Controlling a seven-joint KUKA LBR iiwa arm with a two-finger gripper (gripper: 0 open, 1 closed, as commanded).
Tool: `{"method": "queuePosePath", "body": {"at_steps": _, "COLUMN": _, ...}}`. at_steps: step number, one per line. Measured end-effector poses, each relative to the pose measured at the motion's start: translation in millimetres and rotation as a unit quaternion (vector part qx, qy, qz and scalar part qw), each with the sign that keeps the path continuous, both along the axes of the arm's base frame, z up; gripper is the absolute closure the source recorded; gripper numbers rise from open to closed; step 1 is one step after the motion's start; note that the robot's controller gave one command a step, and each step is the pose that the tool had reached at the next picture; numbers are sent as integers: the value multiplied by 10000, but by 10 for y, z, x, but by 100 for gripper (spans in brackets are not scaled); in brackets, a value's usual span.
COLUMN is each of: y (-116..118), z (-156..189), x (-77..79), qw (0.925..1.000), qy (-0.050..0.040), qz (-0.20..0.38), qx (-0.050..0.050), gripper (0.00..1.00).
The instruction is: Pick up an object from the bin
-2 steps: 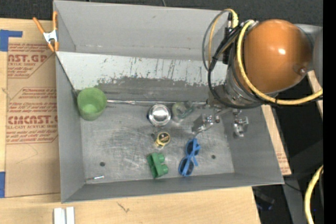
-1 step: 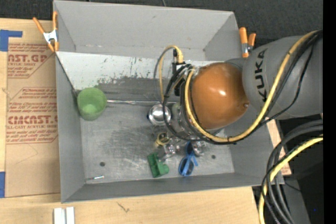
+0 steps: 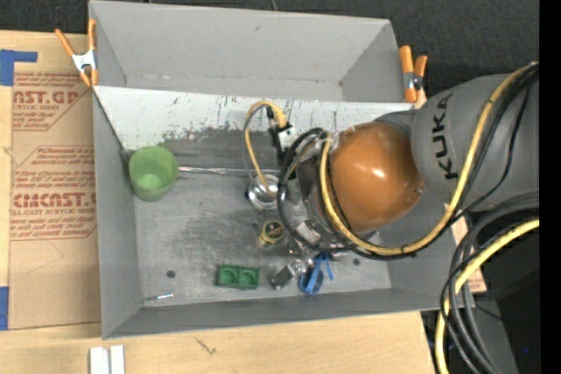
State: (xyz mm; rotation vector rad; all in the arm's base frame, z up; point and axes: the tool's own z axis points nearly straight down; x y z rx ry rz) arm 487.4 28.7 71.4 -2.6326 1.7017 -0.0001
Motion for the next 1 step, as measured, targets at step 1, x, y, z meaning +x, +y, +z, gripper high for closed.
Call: {"method": "queuePosePath", "body": {"at_steps": 1, "y": 6, "z": 15, "x": 11, "qw": 10000, "qy": -12, "qz": 3, "qx": 0, "gripper": 100}}
